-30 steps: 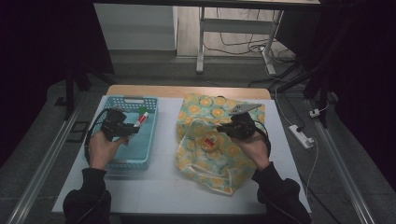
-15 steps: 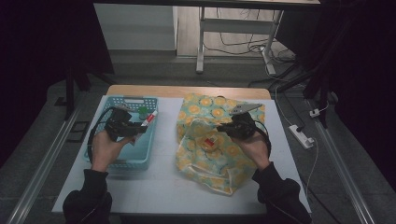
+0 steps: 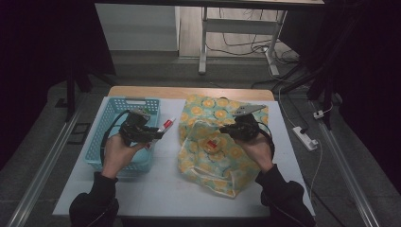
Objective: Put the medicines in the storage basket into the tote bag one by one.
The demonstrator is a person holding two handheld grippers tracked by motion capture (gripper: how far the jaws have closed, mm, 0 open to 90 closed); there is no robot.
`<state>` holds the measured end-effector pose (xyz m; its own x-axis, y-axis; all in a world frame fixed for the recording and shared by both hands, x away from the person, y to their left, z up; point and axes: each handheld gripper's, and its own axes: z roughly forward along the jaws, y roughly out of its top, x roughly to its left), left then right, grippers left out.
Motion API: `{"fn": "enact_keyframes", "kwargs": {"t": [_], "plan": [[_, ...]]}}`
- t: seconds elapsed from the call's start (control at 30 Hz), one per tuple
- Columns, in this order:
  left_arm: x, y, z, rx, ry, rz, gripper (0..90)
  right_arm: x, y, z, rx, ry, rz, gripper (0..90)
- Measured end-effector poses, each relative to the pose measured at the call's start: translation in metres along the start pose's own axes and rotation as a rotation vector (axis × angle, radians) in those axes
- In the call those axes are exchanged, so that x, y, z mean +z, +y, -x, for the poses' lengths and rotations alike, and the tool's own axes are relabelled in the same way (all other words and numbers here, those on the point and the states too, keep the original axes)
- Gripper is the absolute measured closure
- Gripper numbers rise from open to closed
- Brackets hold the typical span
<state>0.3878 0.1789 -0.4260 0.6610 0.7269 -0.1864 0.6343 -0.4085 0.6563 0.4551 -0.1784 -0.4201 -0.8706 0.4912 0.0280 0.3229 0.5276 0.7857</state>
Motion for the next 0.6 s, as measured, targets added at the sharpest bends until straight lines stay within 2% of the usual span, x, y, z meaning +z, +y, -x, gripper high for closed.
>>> {"fn": "enact_keyframes", "kwargs": {"t": [0.33,0.6], "plan": [[0.018,0.01,0.022,0.067,-0.059,-0.027,71.8,0.001,0.001,-0.001,-0.002,0.0,0.002,89.2],[0.036,0.016,0.037,0.098,-0.1,-0.051,71.8,0.0,0.001,-0.002,-0.006,0.0,0.004,89.2]]}}
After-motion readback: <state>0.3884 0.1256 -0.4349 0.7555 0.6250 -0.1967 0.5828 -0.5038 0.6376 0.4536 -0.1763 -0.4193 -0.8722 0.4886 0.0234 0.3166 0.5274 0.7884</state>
